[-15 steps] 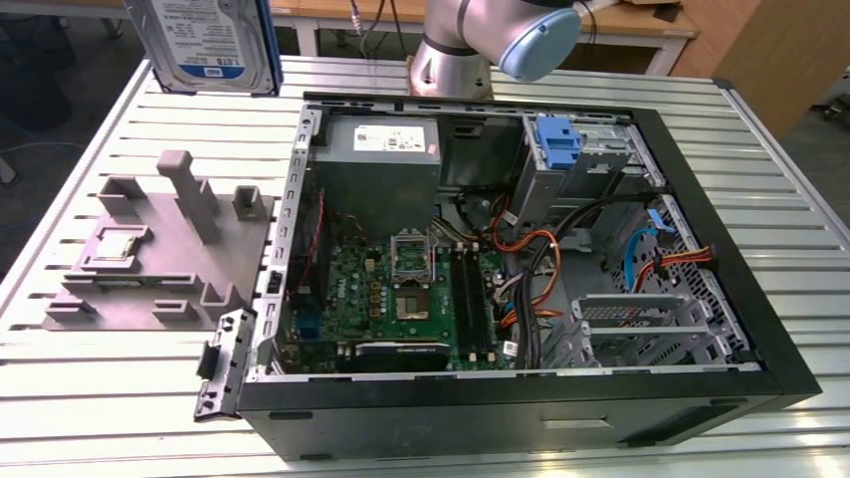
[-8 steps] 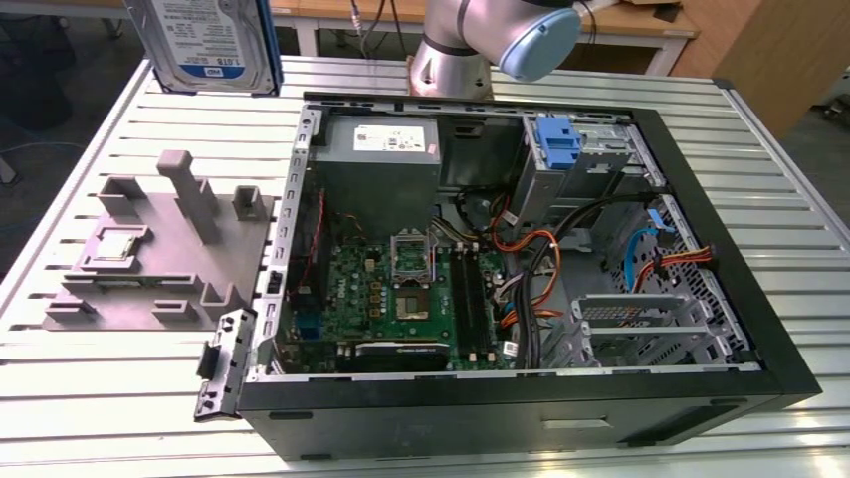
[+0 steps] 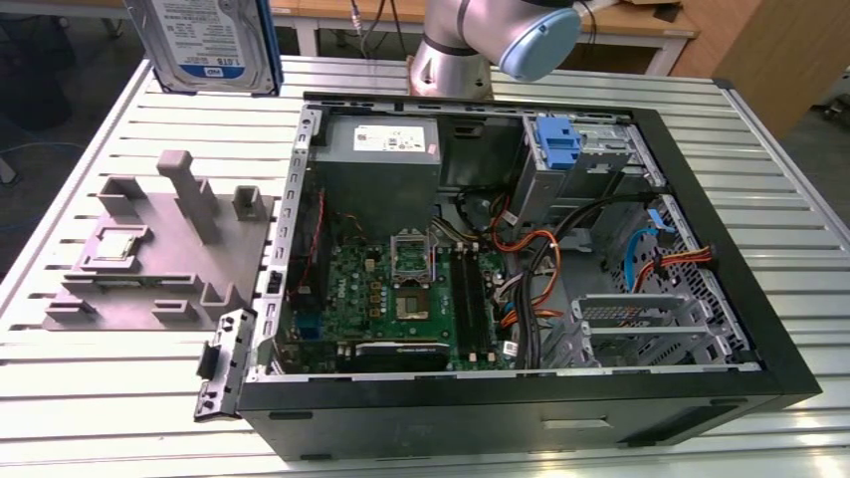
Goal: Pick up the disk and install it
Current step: 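Pick up the disk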
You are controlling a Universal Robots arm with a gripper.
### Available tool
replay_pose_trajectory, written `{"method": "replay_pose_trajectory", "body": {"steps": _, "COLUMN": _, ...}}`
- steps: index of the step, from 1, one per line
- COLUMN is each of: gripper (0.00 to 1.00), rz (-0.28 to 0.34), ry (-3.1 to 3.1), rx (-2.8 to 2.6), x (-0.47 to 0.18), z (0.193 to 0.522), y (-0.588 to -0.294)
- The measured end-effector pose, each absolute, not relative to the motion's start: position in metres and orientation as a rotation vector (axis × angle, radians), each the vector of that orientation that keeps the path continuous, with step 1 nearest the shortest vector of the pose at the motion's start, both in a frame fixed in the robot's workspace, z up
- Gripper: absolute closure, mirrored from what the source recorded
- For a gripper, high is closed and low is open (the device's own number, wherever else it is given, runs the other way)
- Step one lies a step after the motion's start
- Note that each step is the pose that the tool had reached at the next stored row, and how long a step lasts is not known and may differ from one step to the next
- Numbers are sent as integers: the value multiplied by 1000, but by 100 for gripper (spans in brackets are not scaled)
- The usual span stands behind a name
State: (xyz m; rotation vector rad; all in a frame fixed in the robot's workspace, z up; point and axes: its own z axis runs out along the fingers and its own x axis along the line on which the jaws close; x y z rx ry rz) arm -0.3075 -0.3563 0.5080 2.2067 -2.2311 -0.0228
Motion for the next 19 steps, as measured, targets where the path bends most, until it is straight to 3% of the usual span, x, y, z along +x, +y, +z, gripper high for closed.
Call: {"method": "replay_pose_trajectory", "body": {"steps": 19, "gripper": 64, "rz": -23, "ry": -2231, "rx": 2207, "x": -306, "z": 508, "y": -356}}
